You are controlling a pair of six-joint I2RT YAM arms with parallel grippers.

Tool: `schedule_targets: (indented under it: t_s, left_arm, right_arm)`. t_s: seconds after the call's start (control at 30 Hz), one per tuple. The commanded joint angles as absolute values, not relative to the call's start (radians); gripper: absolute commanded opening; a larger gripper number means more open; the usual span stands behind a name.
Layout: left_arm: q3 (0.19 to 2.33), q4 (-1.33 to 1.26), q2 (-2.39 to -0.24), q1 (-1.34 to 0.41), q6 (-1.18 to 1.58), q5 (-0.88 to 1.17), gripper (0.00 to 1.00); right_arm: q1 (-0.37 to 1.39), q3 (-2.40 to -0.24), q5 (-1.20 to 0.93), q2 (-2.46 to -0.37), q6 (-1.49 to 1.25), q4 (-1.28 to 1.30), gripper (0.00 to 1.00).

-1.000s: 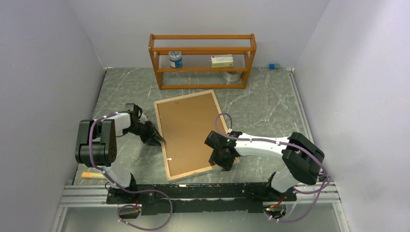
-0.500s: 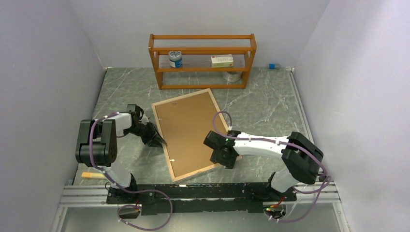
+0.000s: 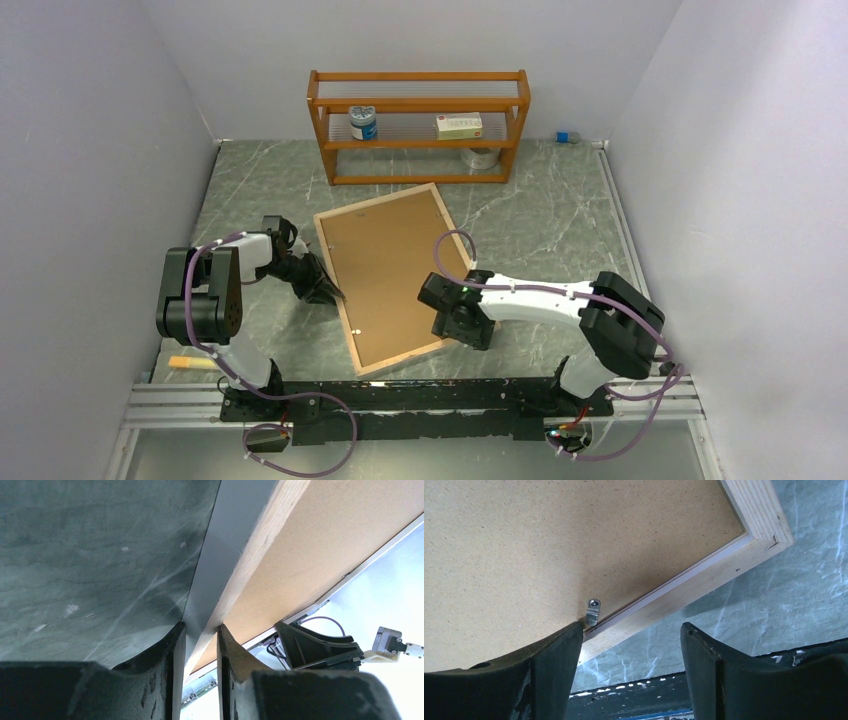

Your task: Put the photo into the frame

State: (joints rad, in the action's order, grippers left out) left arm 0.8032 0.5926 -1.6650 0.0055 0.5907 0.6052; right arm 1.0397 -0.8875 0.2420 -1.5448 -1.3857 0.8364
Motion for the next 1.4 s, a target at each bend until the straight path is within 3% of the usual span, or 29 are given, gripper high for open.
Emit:
schedule_targets:
  t_s: [0.0, 0.43, 0.63, 0.83, 0.97, 1.03, 1.23, 1.37]
  left_arm:
    - [0.802, 0.601, -1.671, 0.006, 0.586, 0.582, 0.29]
    - [0.802, 0.606, -1.669, 0.006, 0.584, 0.580, 0.28]
    - [0.801, 0.607, -1.665, 0.005, 0.584, 0.578, 0.28]
    - [0.800, 0.616, -1.648, 0.006, 0.584, 0.550, 0.27]
    - [0.804, 0.621, -1.649, 0.005, 0.586, 0.539, 0.26]
    - [0.805, 0.621, -1.649, 0.006, 0.586, 0.538, 0.26]
    - [0.818, 0.631, -1.647, 0.006, 0.580, 0.539, 0.28]
    - [0.841, 0.643, -1.618, 0.006, 0.576, 0.534, 0.38]
  right_arm:
    - [1.040, -0.894, 0.328, -1.534, -1.402, 0.869, 0.75]
    - [1.040, -0.850, 0.297, -1.506, -1.400, 0.801, 0.81]
    - [1.039, -0.862, 0.308, -1.522, -1.401, 0.838, 0.60]
    - [1.040, -0.908, 0.343, -1.526, -1.377, 0.891, 0.46]
    - [1.042, -0.946, 0.365, -1.529, -1.343, 0.913, 0.28]
    - [1.042, -0.961, 0.370, -1.532, -1.328, 0.921, 0.26]
    - [1.043, -1.006, 0.371, -1.498, -1.293, 0.946, 0.64]
    - [1.033, -1.014, 0.380, -1.427, -1.243, 0.921, 0.71]
